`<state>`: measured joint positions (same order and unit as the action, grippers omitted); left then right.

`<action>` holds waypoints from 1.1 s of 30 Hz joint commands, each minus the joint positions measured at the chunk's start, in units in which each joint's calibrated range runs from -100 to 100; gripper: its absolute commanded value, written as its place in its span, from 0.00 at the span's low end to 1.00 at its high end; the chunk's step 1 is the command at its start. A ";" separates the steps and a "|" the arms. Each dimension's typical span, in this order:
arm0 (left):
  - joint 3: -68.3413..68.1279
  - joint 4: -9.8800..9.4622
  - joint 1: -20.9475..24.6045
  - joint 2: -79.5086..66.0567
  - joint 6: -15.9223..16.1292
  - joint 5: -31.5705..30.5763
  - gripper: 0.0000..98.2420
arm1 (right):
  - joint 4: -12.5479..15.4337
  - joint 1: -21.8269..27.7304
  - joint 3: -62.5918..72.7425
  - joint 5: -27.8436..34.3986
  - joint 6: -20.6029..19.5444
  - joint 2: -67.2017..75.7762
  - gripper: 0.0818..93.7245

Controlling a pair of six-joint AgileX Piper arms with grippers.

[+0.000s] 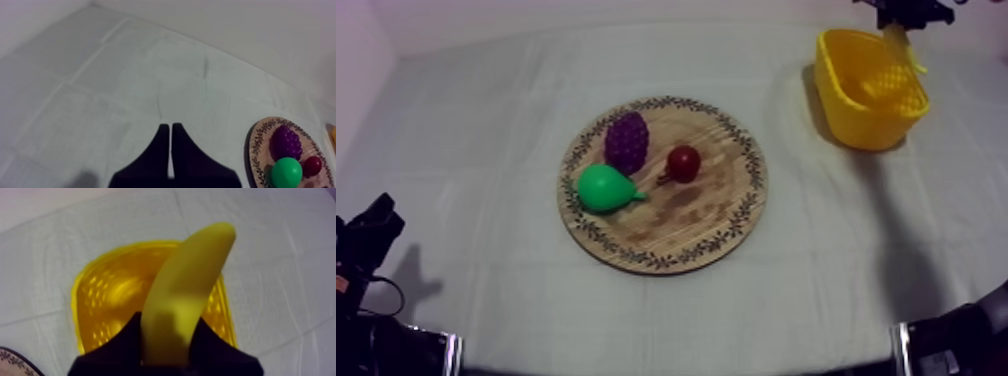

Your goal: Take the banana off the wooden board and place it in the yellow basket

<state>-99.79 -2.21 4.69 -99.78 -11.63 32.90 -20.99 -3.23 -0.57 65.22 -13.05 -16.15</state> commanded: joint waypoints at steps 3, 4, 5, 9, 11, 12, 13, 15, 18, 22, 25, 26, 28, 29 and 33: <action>0.01 0.03 -0.02 -0.05 0.00 0.00 0.00 | -0.01 0.32 -1.91 -0.92 0.11 -1.28 0.19; 0.01 0.03 -0.02 -0.05 0.00 0.00 0.00 | 0.10 0.41 -2.15 -1.10 0.14 -1.60 0.20; 0.01 0.03 -0.02 -0.05 -0.01 0.00 0.00 | 0.19 0.50 -2.31 -1.30 0.15 -1.93 0.22; 0.01 0.03 -0.02 -0.05 -0.02 0.00 0.00 | 0.73 0.71 -2.68 -1.88 0.57 -2.84 0.45; 0.01 0.03 -0.02 -0.05 -0.02 0.00 0.00 | 0.86 0.77 -2.95 -2.35 0.64 -3.06 0.56; 0.01 0.03 -0.02 -0.05 -0.02 0.00 0.00 | 0.87 0.80 -3.11 -2.68 0.56 -3.13 0.60; 0.01 0.03 -0.02 -0.05 0.00 0.00 0.00 | 0.89 0.84 -3.22 -2.98 0.49 -3.18 0.63; 0.01 0.03 -0.02 -0.05 0.00 0.00 0.00 | 1.01 0.95 -3.39 -3.52 0.54 -3.07 0.67; 0.01 0.03 -0.02 -0.05 0.00 0.00 0.00 | 1.06 1.09 -4.02 -4.54 0.61 -2.17 0.65; 0.01 0.03 -0.02 -0.05 -0.01 0.00 0.00 | -0.05 1.20 -8.24 -9.04 -0.04 1.94 0.47; 0.01 0.03 -0.02 -0.05 0.00 0.00 0.00 | -2.16 1.27 -14.20 -14.52 -1.73 6.88 0.33; 0.01 0.03 -0.02 -0.05 0.00 0.00 0.00 | -2.74 1.33 -16.26 -16.18 -2.27 8.67 0.30; 0.01 0.03 -0.02 -0.05 -0.01 0.00 0.00 | -3.51 1.45 -20.45 -19.37 -3.07 12.47 0.24; 0.01 0.03 -0.02 -0.05 0.00 0.00 0.00 | -3.77 1.57 -22.59 -21.10 -3.48 14.49 0.20; 0.01 0.03 -0.02 -0.05 0.00 0.00 0.00 | -2.54 2.76 -31.32 -29.33 -3.45 22.90 0.10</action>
<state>-99.79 -2.21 4.69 -99.78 -11.63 32.90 -24.42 -0.87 -25.68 40.71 -17.00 0.91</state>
